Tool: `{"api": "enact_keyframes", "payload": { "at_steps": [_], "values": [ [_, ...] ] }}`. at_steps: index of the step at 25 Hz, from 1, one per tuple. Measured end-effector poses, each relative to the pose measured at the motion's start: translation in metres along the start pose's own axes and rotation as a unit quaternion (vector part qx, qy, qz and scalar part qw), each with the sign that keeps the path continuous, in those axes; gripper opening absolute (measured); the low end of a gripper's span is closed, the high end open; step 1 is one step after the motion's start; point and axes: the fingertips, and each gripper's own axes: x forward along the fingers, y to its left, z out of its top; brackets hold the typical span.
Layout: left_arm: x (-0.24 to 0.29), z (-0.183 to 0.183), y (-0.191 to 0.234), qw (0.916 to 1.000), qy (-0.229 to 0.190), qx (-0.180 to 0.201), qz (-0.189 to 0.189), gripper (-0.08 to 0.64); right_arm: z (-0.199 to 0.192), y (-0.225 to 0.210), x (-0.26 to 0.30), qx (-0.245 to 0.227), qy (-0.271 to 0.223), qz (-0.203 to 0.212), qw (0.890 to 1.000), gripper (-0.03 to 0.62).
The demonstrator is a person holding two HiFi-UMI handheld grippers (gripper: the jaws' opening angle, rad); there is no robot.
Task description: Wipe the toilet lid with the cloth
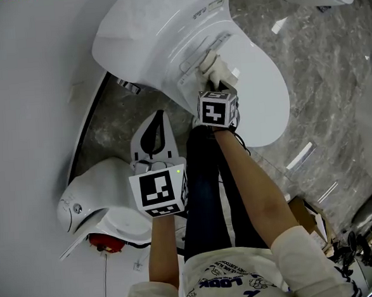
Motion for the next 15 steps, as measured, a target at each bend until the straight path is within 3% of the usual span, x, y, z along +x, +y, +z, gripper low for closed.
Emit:
{"api": "enact_keyframes", "payload": {
  "at_steps": [6,15],
  "values": [
    [-0.008,-0.003,0.01,0.9999,-0.001,-0.006,0.013,0.003,-0.008,0.03,-0.005,-0.072,-0.002,0.039,0.997,0.084],
    [-0.02,-0.01,0.025,0.9995,-0.003,-0.009,0.031,0.003,-0.036,0.056,-0.014,-0.163,0.0,0.089,0.983,0.084]
  ]
}}
